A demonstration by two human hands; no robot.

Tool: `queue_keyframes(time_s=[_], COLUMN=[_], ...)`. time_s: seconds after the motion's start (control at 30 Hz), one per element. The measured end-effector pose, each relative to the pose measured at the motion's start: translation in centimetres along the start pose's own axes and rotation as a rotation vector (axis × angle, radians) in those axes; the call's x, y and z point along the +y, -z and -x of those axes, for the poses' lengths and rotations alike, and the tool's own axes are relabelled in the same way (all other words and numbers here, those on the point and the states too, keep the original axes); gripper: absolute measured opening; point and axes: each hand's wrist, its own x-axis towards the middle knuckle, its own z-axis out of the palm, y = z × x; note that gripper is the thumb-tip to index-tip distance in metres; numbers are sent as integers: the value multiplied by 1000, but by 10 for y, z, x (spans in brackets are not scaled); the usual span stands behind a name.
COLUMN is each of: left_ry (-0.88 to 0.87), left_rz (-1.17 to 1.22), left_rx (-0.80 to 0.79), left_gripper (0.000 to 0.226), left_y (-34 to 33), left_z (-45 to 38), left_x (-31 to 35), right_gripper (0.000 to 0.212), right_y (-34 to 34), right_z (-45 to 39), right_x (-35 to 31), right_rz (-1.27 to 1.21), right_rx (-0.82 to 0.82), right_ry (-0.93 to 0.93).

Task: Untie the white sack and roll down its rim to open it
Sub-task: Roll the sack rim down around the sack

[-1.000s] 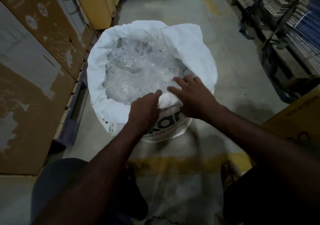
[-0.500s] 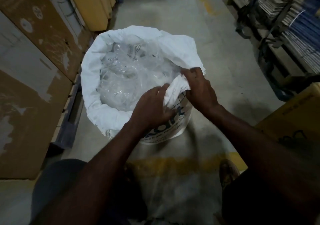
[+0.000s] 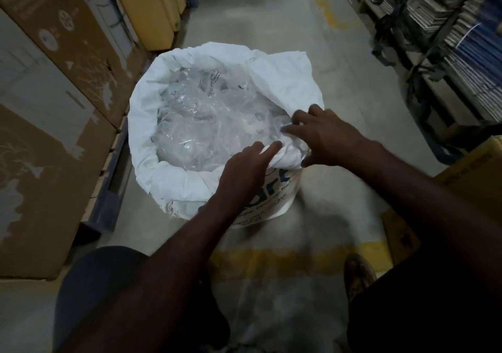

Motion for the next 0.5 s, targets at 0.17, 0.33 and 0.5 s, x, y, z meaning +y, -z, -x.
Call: queue_keyframes(time_s=[0.17,0.33,0.5], left_ry=[-86,274,258], left_rz=[166,524,559], left_rx=[-148,-316,-485], left_gripper=[81,102,66], left_y=[8,25,28], left_z=[-2,-16,-22], left_x=[3,-1,-12], right_gripper=[28,50,48], right_y=[-30,-44,-56], right_z=[-4,-6,-10], right_x=[0,-3,-16], right_rz=[120,79,8], right_rx=[285,221,315], right_ry=[219,-114,-87])
